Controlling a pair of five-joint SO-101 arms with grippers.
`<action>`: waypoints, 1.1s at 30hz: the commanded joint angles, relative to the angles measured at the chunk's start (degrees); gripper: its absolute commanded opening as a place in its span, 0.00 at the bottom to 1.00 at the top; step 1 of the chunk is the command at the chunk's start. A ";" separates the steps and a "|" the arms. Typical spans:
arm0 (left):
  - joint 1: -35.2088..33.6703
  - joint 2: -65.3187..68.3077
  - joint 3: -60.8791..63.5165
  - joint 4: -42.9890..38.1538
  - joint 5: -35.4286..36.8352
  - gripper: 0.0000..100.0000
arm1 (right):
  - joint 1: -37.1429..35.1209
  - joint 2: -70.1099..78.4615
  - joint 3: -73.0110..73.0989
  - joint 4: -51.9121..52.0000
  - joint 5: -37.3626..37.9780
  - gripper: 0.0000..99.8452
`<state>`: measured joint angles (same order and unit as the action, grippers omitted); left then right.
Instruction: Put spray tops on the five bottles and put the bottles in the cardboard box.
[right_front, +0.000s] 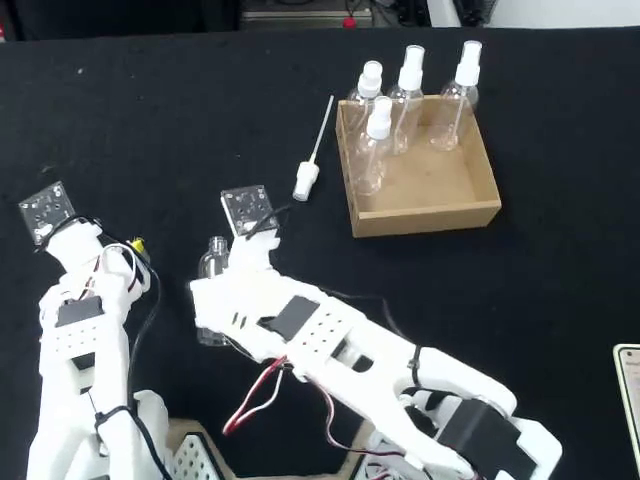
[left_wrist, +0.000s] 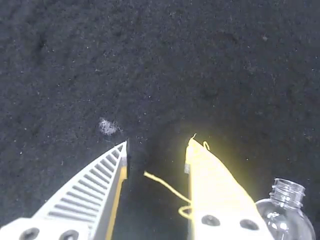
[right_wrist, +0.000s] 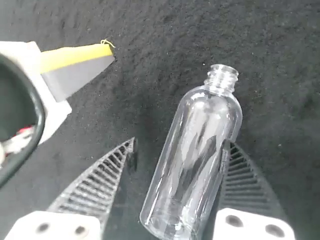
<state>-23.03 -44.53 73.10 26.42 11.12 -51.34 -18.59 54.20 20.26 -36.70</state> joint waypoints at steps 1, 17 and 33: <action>-0.66 -0.79 -2.68 -1.32 0.62 0.19 | -0.09 -2.15 -0.84 -1.49 -1.14 0.24; -0.66 -0.79 -2.68 -1.23 0.62 0.19 | 0.62 10.86 -7.34 -1.41 -0.97 0.24; -0.66 -0.79 -2.68 -1.32 0.62 0.19 | 11.08 13.85 -12.79 13.80 23.21 0.23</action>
<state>-23.03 -44.53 73.10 26.42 11.12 -43.25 -3.56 44.79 29.14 -19.82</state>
